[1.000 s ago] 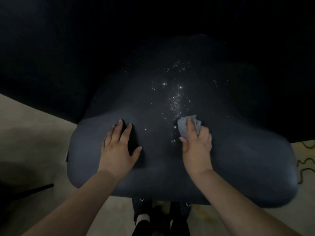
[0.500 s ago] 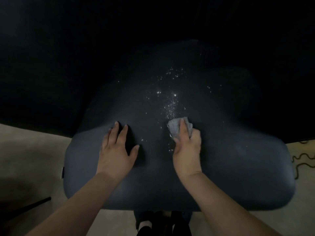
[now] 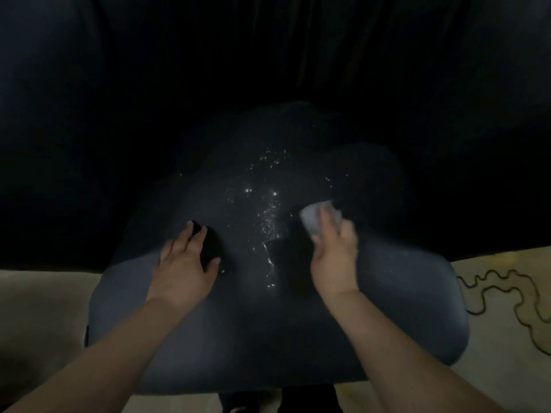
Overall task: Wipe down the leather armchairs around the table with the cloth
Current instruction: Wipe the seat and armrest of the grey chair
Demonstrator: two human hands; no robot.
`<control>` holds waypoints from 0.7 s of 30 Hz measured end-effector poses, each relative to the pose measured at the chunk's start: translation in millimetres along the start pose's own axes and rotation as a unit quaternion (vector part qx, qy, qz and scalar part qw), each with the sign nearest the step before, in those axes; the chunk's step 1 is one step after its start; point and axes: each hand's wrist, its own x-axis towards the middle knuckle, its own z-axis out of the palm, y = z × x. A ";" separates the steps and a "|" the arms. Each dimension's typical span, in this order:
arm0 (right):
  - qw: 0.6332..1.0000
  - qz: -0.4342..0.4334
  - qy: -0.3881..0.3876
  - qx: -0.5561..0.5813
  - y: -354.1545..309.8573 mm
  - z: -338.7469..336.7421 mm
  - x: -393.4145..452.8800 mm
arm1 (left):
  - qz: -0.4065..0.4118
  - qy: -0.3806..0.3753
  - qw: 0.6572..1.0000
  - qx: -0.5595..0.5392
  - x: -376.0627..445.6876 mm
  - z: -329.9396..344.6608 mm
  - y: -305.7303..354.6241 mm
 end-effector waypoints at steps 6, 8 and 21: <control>0.992 0.120 -0.001 -0.042 51.8 -19.3 57.3 | -0.023 0.032 0.999 0.011 1.4 8.9 8.1; 0.998 0.010 -0.054 -0.023 30.3 -5.3 53.1 | -0.034 0.040 0.999 0.005 0.8 12.0 12.8; 1.000 0.002 -0.012 -0.005 43.5 -8.2 136.7 | -0.079 0.051 0.996 0.005 2.5 17.4 27.7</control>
